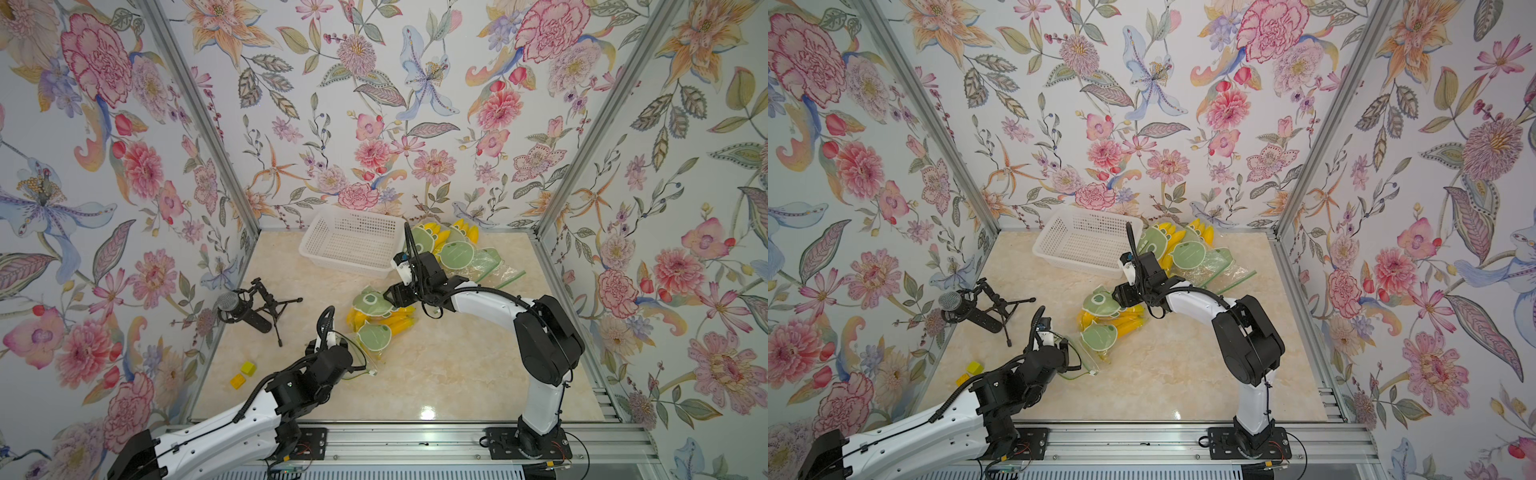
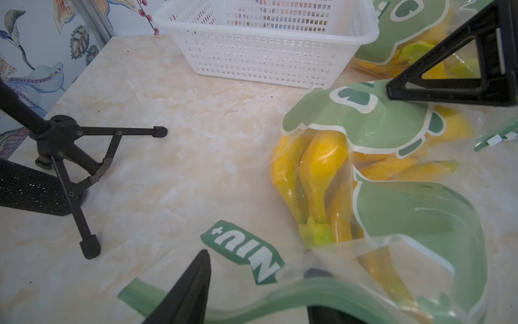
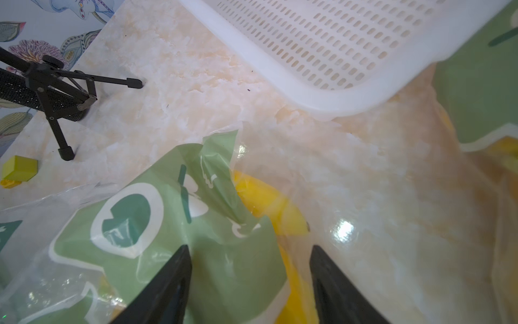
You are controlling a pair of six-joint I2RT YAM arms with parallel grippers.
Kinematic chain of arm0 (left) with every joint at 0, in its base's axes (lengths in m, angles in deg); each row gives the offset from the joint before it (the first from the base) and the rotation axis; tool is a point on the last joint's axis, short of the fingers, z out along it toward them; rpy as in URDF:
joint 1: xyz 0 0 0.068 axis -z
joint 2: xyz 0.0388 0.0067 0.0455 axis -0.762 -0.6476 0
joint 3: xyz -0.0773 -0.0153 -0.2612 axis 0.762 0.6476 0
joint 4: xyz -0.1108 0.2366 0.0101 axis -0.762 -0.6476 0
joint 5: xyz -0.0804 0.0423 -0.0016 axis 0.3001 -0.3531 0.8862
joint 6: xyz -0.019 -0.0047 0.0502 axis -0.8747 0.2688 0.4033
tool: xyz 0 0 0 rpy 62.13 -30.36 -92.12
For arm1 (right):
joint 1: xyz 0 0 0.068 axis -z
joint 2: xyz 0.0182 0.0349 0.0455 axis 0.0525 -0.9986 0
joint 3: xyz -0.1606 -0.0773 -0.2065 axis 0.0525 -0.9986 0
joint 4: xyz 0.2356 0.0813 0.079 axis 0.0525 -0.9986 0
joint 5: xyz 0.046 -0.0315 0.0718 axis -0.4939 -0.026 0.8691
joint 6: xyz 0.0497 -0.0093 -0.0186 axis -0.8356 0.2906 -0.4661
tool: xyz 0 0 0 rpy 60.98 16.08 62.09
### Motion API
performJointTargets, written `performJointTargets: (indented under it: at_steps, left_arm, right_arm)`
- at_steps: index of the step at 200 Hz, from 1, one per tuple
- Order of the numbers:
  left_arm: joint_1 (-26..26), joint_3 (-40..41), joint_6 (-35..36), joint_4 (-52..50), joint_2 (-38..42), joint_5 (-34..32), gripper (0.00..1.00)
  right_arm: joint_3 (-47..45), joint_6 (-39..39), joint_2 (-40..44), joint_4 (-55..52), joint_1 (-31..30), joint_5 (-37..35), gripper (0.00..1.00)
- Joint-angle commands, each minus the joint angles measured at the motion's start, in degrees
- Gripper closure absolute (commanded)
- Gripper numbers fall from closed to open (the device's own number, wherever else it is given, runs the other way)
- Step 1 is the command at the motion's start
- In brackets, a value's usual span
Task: Open the zip-top bag and take out the banana
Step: Adjust the zipper food storage bag at the center of the board.
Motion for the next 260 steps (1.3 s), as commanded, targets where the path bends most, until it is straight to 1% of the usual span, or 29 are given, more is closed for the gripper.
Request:
performJointTargets:
  at_steps: [1, 3, 5, 20, 34, 54, 95, 104, 109, 125, 151, 182, 204, 206, 223, 260]
  left_arm:
    - [-2.2, 0.8, -3.7, -2.1, 0.1, -0.1, 0.45]
    - [-2.4, 0.8, -3.6, -2.1, 0.0, 0.1, 0.45]
    - [-2.6, 0.8, -3.6, -2.1, 0.0, 0.2, 0.45]
    - [-4.3, 0.9, -3.4, -1.6, -0.7, 1.6, 0.45]
    - [-5.1, 1.1, -2.8, -0.5, -1.3, 2.7, 0.45]
    - [-5.3, 0.8, -1.5, 1.6, -2.4, 4.0, 0.43]
    - [-5.4, -0.9, 0.5, 3.4, -4.1, 6.1, 0.33]
    - [-5.4, -0.6, 0.7, 3.9, -3.4, 6.8, 0.31]
    - [-5.4, -0.3, 0.7, 4.3, -3.0, 7.3, 0.30]
    - [-5.4, 1.4, 1.2, 6.0, -1.1, 9.6, 0.27]
    - [-5.4, 4.9, 1.5, 11.0, 1.9, 14.9, 0.26]
    - [-5.4, 9.2, 1.0, 17.5, 3.9, 21.2, 0.31]
    - [-5.4, 11.3, 0.7, 21.8, 3.6, 24.0, 0.35]
    - [-5.4, 12.6, 0.7, 22.1, 3.5, 24.2, 0.35]
    - [-5.4, 14.2, 0.8, 25.6, 1.2, 26.4, 0.39]
    - [-5.3, 13.9, 2.4, 33.2, -7.5, 30.5, 0.48]
  right_arm:
    - [-0.6, -0.3, -0.7, 0.3, -0.1, 3.2, 0.51]
    - [-1.0, -0.4, -0.5, 0.5, -0.1, 3.2, 0.52]
    - [-1.4, -0.5, -0.3, 0.7, -0.1, 3.1, 0.56]
    - [-4.6, -1.4, 1.7, 2.6, 0.0, 3.0, 0.75]
    - [-7.7, -2.3, 3.7, 4.3, 0.1, 2.9, 0.85]
    - [-11.9, -3.3, 7.5, 5.9, 0.2, 0.3, 1.00]
    - [-19.5, -5.8, 17.8, 7.5, 1.0, -8.0, 1.00]
    - [-20.9, -6.6, 20.2, 7.5, 1.0, -9.7, 1.00]
    - [-21.6, -6.9, 21.5, 7.6, 2.8, -10.5, 1.00]
    - [-23.6, -7.6, 25.6, 7.6, 3.6, -12.0, 1.00]
    - [-25.1, -8.0, 29.9, 7.6, 3.8, -13.4, 1.00]
    - [-26.4, -9.6, 30.9, 7.5, 4.3, -15.1, 1.00]
    - [-27.2, -11.0, 29.8, 7.3, 5.4, -15.4, 1.00]
    - [-27.4, -11.1, 29.7, 7.4, 5.6, -15.5, 1.00]
    - [-28.0, -11.9, 29.1, 7.4, 6.4, -15.3, 1.00]
    - [-28.9, -12.5, 28.7, 7.4, 7.0, -14.7, 1.00]
